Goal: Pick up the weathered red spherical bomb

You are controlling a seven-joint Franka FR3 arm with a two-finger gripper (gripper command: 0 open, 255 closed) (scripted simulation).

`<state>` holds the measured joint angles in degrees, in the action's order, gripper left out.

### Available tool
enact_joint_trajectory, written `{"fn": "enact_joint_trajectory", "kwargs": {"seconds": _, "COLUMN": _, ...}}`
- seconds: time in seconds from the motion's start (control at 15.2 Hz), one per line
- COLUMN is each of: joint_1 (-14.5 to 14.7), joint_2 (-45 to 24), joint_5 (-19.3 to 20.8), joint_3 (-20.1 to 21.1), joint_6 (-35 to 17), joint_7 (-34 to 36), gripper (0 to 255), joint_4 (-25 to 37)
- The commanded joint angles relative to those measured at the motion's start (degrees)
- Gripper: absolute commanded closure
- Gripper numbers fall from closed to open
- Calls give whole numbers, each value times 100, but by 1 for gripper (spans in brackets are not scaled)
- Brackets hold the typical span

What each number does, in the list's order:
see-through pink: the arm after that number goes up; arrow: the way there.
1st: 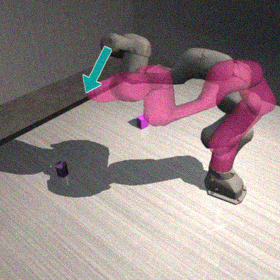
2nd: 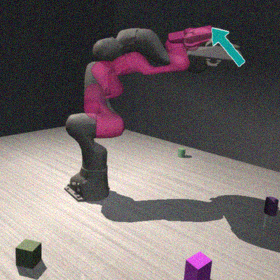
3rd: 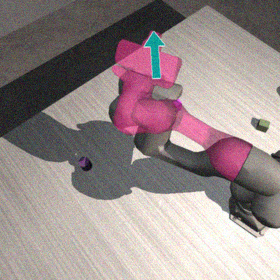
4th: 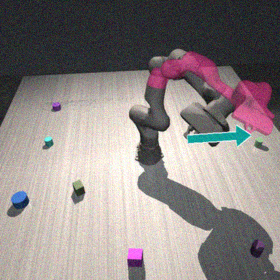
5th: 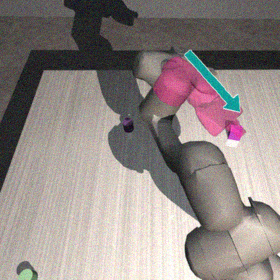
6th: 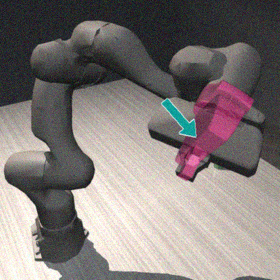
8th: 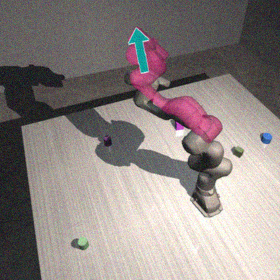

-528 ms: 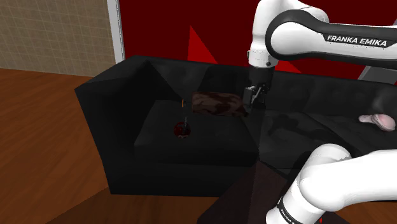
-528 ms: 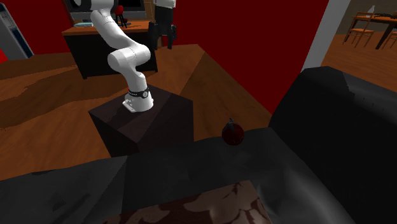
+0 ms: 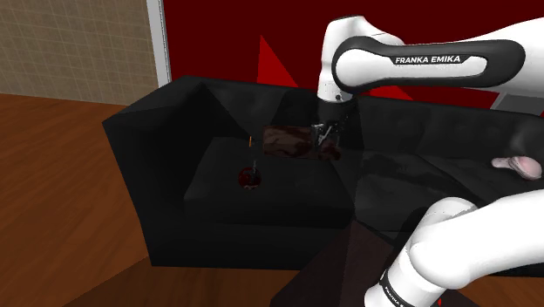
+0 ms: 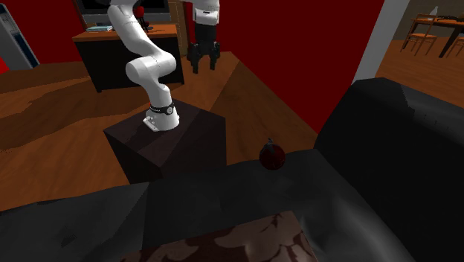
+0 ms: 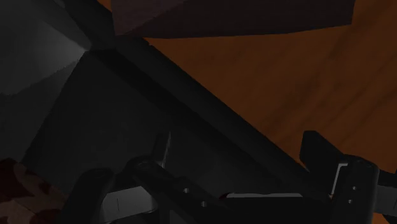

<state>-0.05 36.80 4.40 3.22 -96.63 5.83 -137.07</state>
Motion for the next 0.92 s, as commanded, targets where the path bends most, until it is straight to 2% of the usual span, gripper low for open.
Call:
{"fn": "enact_joint_trajectory", "kwargs": {"seconds": 0.0, "joint_1": -34, "joint_2": -425, "joint_5": -93, "joint_3": -33, "joint_6": -402, "joint_7": 109, "gripper": 0, "joint_4": 66}}
{"fn": "enact_joint_trajectory", "kwargs": {"seconds": 0.4, "joint_1": -98, "joint_2": -1650, "joint_5": -391, "joint_3": -130, "joint_6": -1351, "joint_7": 339, "gripper": 0, "joint_4": 439}}
{"fn": "enact_joint_trajectory", "kwargs": {"seconds": 0.86, "joint_1": -141, "joint_2": -3136, "joint_5": -826, "joint_3": -246, "joint_6": -2195, "joint_7": 467, "gripper": 0, "joint_4": 1205}}
